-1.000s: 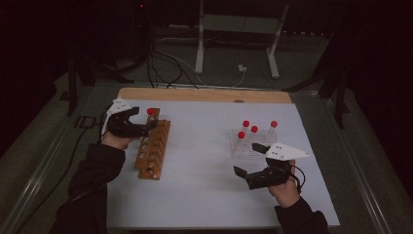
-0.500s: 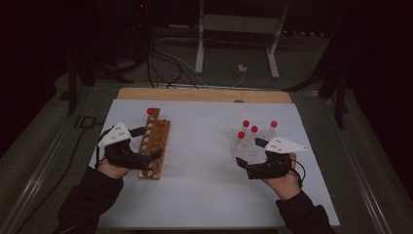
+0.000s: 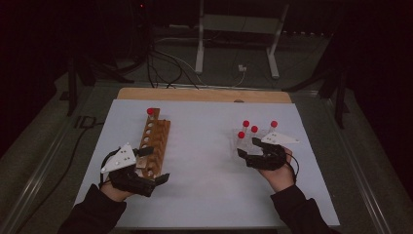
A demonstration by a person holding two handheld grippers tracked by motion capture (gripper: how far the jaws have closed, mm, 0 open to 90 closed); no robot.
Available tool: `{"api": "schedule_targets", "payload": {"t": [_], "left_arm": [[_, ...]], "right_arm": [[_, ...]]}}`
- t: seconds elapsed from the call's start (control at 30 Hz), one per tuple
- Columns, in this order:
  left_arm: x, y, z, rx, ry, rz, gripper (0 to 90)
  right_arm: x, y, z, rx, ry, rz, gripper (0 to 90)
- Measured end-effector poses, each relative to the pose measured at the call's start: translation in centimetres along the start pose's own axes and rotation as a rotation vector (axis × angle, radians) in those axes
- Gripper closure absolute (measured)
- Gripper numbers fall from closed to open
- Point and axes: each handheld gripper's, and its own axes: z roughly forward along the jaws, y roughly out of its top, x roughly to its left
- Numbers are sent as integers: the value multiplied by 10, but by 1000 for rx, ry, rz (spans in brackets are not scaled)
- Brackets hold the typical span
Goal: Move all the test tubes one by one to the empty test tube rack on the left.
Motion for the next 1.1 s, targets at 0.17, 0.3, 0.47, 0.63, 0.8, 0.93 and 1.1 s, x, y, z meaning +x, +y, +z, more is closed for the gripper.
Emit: {"api": "schedule_targets", "payload": {"t": [0.17, 0.3, 0.47, 0.63, 0.8, 0.93, 1.1], "left_arm": [[-6, -5, 4, 20, -21, 6, 14], [-8, -7, 6, 28, -29, 10, 14], [-10, -8, 8, 34, -48, 10, 14], [-11, -9, 11, 44, -53, 11, 14], [-11, -10, 12, 53, -54, 12, 14], [-10, -11, 12, 55, -52, 12, 14], [-11, -11, 13, 61, -55, 12, 14]], "right_arm": [[-5, -3, 9, 13, -25, 13, 375], [-7, -3, 16, 19, -29, 22, 460], [-8, -5, 24, 38, -46, 16, 533], [-8, -5, 31, 51, -59, 15, 590], [-6, -3, 38, 62, -65, 18, 637], [-5, -2, 43, 76, -82, 22, 707], [-3, -1, 46, 84, -95, 14, 746]]}}
